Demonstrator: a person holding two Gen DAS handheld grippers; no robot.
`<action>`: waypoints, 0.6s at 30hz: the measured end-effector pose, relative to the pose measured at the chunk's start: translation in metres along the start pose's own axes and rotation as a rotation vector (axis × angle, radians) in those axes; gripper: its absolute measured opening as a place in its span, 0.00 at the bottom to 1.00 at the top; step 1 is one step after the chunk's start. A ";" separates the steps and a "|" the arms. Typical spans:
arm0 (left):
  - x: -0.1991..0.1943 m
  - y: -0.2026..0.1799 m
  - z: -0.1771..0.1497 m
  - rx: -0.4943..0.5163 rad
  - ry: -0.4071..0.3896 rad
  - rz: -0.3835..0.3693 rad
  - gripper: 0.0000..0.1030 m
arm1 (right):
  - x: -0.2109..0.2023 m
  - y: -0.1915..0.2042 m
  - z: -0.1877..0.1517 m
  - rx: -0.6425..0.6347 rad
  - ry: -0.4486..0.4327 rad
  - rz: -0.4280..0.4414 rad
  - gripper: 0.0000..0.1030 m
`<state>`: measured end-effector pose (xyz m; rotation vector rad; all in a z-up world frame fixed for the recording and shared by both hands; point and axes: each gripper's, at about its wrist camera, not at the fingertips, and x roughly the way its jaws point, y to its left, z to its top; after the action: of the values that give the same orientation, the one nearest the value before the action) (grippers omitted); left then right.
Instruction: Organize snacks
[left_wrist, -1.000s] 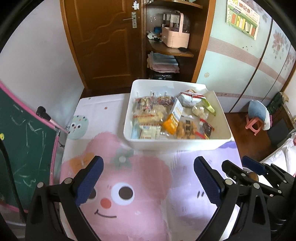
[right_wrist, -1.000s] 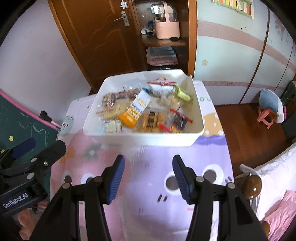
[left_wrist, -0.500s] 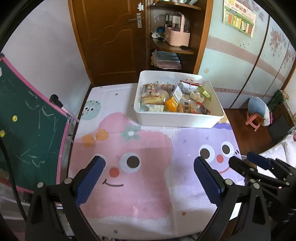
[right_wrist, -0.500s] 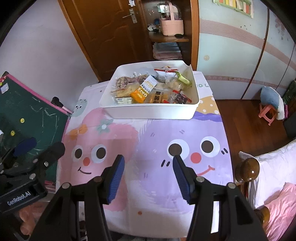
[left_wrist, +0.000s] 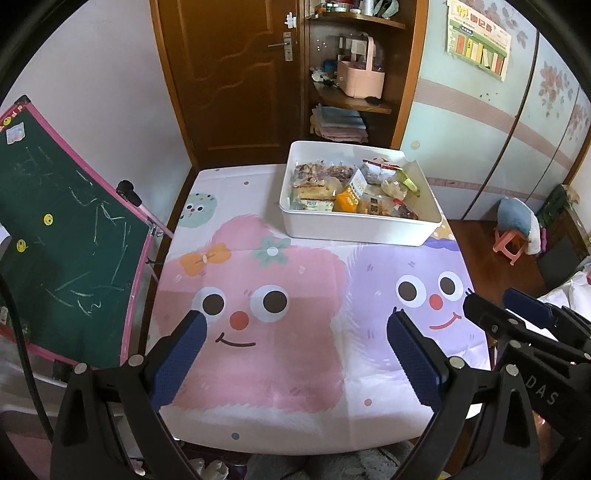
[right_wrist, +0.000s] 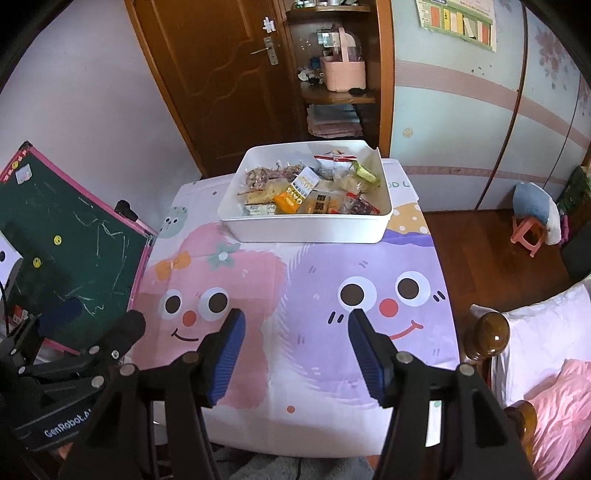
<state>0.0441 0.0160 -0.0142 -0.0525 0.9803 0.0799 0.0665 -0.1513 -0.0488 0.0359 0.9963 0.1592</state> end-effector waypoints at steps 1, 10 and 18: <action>0.000 0.001 -0.001 -0.006 0.003 -0.001 0.95 | 0.000 0.001 -0.001 -0.006 0.001 -0.003 0.57; 0.000 0.007 -0.002 -0.024 0.019 0.009 0.95 | -0.001 0.009 -0.007 -0.014 0.011 -0.012 0.57; -0.001 0.008 -0.003 -0.023 0.027 0.018 0.95 | -0.006 0.012 -0.007 -0.022 -0.001 -0.011 0.57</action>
<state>0.0404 0.0232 -0.0156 -0.0657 1.0066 0.1076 0.0564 -0.1402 -0.0465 0.0105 0.9930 0.1596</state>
